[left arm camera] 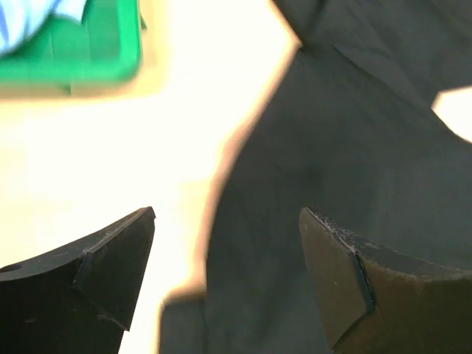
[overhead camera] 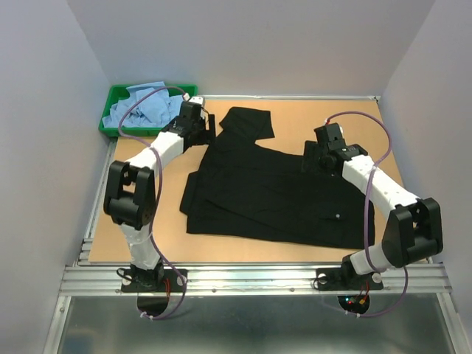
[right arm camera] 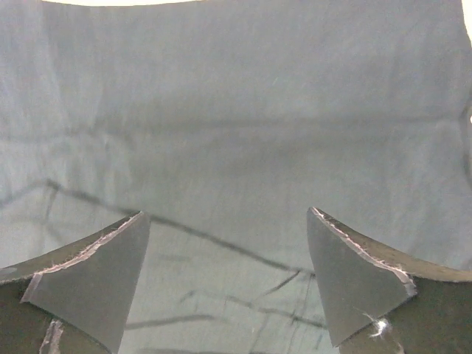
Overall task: Fold and stack the long sleeve shirts
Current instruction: Fold the shirt
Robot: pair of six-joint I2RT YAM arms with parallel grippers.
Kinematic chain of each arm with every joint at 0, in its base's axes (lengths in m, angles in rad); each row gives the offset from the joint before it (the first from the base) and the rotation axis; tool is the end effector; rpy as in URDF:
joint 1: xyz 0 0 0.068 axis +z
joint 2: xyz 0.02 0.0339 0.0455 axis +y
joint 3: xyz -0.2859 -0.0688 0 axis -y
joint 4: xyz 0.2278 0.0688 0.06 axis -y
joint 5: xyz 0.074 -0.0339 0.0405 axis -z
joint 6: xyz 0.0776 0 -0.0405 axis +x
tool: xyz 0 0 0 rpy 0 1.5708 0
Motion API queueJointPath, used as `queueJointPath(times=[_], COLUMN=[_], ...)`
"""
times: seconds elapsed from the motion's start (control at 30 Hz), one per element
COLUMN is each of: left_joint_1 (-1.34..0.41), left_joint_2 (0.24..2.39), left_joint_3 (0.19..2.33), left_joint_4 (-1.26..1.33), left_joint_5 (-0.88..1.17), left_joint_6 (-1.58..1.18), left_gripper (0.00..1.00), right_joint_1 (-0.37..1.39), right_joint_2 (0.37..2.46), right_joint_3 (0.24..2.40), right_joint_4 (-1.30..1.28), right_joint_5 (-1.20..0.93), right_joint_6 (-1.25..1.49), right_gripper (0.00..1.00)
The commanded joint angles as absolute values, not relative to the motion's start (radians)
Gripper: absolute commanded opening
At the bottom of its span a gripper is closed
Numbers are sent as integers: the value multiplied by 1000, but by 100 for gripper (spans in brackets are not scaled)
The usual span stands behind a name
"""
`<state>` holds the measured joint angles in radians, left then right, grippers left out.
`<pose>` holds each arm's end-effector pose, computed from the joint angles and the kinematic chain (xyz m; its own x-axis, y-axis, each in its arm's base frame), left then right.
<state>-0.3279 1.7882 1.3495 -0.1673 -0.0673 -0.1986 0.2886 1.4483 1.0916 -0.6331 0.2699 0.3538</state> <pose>0.4162 -0.1361 0.2640 -0.5817 -0.0100 -0.8133 0.1573 0.9797 -0.1246 0.2946 0.0659 0.2496 -0.7981 0.1114 -0.5921 0.1519 0.9882 -0.0189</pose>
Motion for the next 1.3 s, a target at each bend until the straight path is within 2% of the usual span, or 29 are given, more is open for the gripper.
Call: queueJointPath(times=[0.0, 0.27, 0.53, 0.83, 0.93, 0.97, 1.03, 1.07, 1.13, 1.17, 1.23, 1.27], left_joint_1=[-285, -267, -267, -267, -267, -267, -267, -267, -267, -267, -267, -267], left_joint_2=[1914, 2074, 2157, 2223, 2220, 2220, 2221, 2223, 2230, 2233, 2230, 2227], left_joint_3=[1482, 1603, 1658, 1712, 1726, 1730, 1735, 1735, 1744, 1749, 1743, 1735], left_joint_4=[-173, -140, -155, -195, -196, -195, -192, -183, -183, -180, -161, -153], left_joint_5=[77, 212, 226, 276, 282, 284, 296, 307, 328, 345, 363, 365], left_joint_6=[-101, -86, -72, -52, -48, -46, -46, -43, -43, -44, -51, -54], left_gripper=[90, 79, 68, 58, 50, 45, 42, 37, 35, 28, 25, 18], right_joint_1=[268, 267, 267, 264, 258, 250, 236, 216, 195, 163, 114, 100], right_joint_2=[1445, 1336, 1318, 1414, 1443, 1466, 1489, 1509, 1531, 1540, 1578, 1594], right_joint_3=[1151, 1095, 1043, 1078, 1095, 1104, 1117, 1133, 1150, 1163, 1196, 1209], right_joint_4=[-575, -574, -563, -519, -505, -500, -494, -491, -485, -483, -471, -460], right_joint_5=[342, 193, 227, 275, 279, 287, 281, 276, 273, 267, 252, 252], right_joint_6=[345, 359, 344, 331, 318, 316, 310, 308, 310, 313, 321, 321], right_gripper=[89, 87, 88, 88, 88, 88, 88, 88, 88, 88, 86, 86])
